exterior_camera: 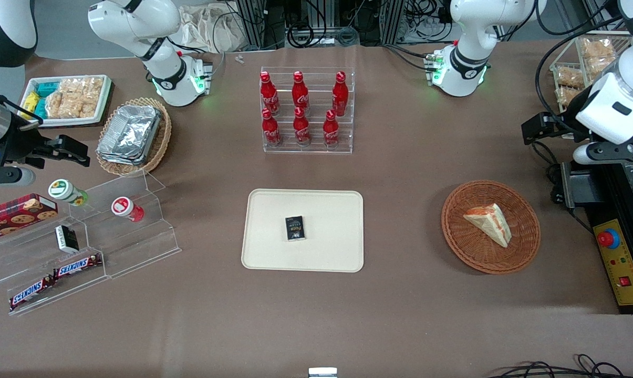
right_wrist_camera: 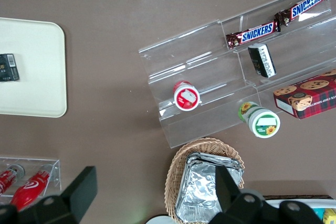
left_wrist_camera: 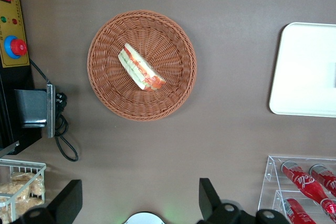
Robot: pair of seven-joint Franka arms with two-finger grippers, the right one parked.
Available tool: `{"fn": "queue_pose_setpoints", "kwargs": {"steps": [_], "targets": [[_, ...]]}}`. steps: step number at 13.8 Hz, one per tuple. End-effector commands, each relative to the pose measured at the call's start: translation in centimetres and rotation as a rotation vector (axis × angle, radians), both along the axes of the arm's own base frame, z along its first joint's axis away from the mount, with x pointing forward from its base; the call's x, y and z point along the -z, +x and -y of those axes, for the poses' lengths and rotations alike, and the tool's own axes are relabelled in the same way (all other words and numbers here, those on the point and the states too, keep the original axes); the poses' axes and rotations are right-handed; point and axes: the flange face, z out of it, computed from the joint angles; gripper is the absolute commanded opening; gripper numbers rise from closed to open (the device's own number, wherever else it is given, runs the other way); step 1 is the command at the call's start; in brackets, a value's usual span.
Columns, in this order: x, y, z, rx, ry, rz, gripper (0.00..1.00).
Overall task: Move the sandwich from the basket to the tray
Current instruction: 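Move the left gripper toward the wicker basket holding the sandwich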
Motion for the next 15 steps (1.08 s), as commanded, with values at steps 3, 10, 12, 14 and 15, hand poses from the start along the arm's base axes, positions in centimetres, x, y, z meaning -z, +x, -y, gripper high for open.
{"fn": "queue_pose_setpoints", "kwargs": {"steps": [3,10,12,14,15], "targets": [[-0.9,-0.7,-0.2,-0.001,-0.001,-0.013,1.00],[11.8,0.3,-4.6,-0.354,0.033,-0.116,1.00],[16.1,0.2,-6.7,-0.400,0.033,-0.107,1.00],[20.5,0.0,-7.5,-0.422,0.021,-0.057,1.00],[22.7,0.0,-7.9,-0.448,0.015,-0.026,1.00]]}}
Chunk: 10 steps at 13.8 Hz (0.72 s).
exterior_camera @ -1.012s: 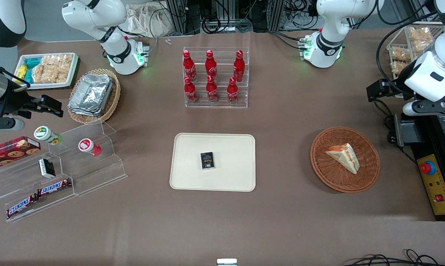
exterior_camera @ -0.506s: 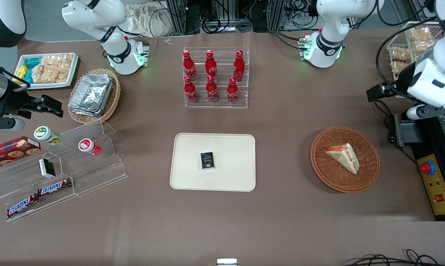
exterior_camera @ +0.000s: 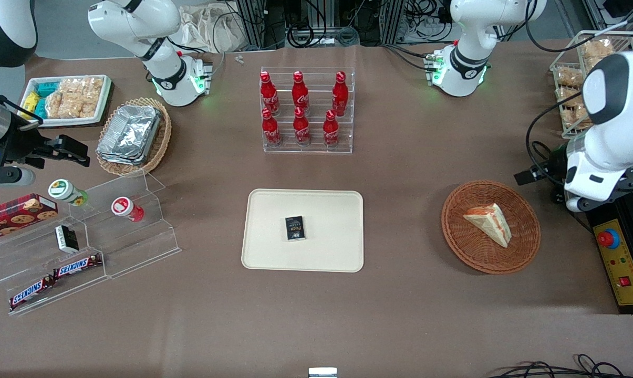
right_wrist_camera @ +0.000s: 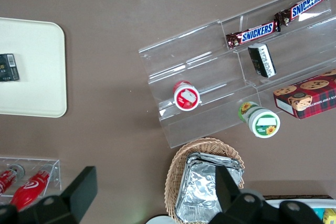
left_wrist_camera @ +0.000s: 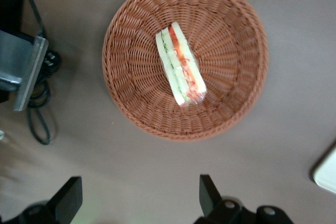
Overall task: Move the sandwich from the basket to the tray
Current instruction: 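Lower the left gripper onto the wrapped sandwich and close on it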
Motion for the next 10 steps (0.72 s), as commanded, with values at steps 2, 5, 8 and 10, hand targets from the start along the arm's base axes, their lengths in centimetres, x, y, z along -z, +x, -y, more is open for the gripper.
{"fn": "queue_pose_setpoints", "kwargs": {"steps": [2,5,8,10], "targets": [[7.0,-1.4,-0.2,-0.124,-0.003,0.104,1.00],[12.3,-0.1,0.9,-0.242,0.005,0.144,1.00],[16.1,0.7,1.7,-0.301,0.004,0.173,1.00],[17.7,0.7,1.7,-0.307,0.004,0.175,1.00]]}}
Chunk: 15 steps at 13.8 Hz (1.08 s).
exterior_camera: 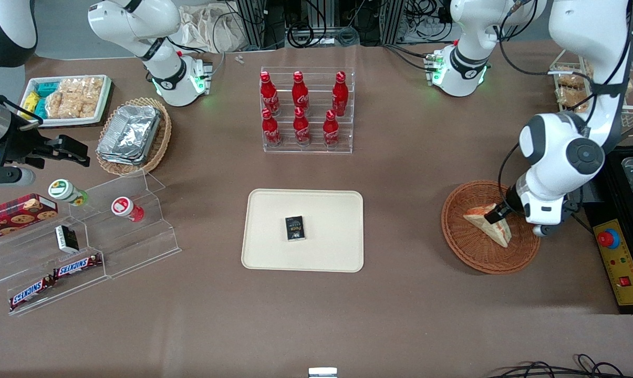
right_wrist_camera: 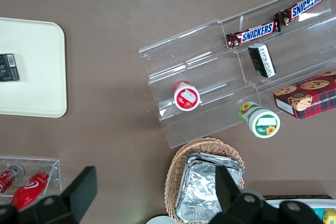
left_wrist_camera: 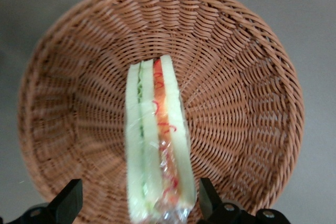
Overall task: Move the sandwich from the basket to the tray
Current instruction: 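Lower the left gripper onto the wrapped sandwich and close on it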
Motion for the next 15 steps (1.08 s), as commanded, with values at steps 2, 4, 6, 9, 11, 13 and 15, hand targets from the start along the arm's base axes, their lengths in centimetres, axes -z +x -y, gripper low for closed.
{"fn": "queue_pose_setpoints", "kwargs": {"steps": [2,4,6,9,11,13,15], "targets": [[2.4,0.2,0.3,-0.027,-0.006,0.013,1.00],[3.1,0.3,0.3,-0.027,-0.005,0.010,0.60],[3.0,0.4,0.3,-0.027,-0.006,0.013,0.00],[-0.4,0.8,0.5,-0.056,-0.012,0.059,0.00],[-5.3,0.6,2.4,-0.020,-0.019,0.028,0.00],[-9.1,0.7,6.9,0.068,-0.022,-0.063,0.00],[-12.0,0.6,12.1,0.172,-0.025,-0.119,0.00]]}}
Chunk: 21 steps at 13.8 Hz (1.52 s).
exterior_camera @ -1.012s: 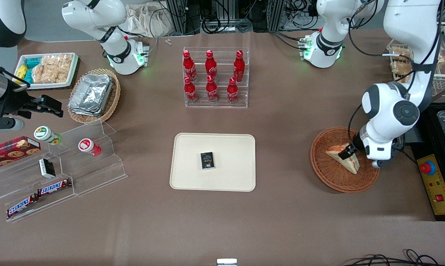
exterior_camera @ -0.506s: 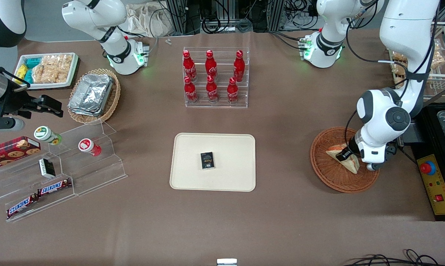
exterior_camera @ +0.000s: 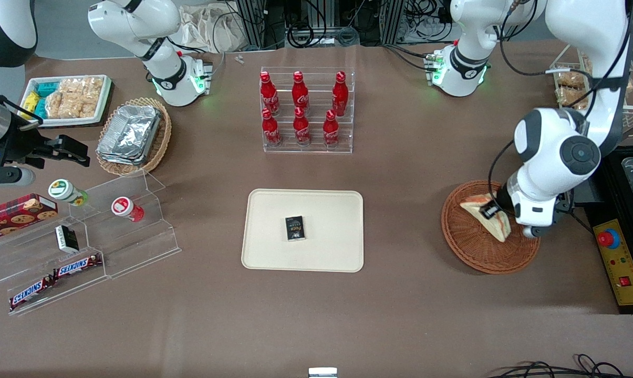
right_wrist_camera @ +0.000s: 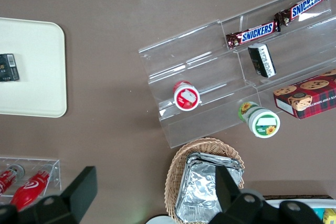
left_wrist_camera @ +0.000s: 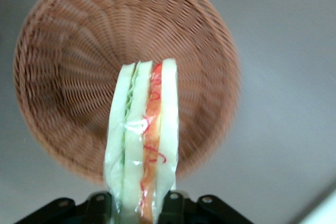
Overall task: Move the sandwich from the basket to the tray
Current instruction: 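Lift the sandwich and carry it over to the cream tray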
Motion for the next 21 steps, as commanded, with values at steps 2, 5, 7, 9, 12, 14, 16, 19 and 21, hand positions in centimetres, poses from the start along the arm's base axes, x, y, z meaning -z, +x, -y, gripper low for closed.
{"fn": "queue_pose_setpoints", "kwargs": {"steps": [2,5,7,9,12,14,16,19,21], "targets": [[-3.9,-0.9,10.7,0.182,-0.032,-0.046,0.00],[-4.1,-3.1,20.8,0.377,-0.074,0.007,0.00],[-3.4,-4.0,26.0,0.487,-0.045,0.031,0.00],[-2.0,-3.7,29.5,0.540,-0.065,0.042,0.00],[2.0,-3.7,33.1,0.616,-0.106,0.094,0.00],[6.3,-2.9,33.7,0.651,-0.105,0.131,0.00],[9.7,-2.9,34.1,0.697,-0.073,0.142,0.00],[12.8,-2.6,34.0,0.706,-0.070,0.122,0.10],[13.3,-2.2,34.0,0.703,-0.072,0.121,0.27]]}}
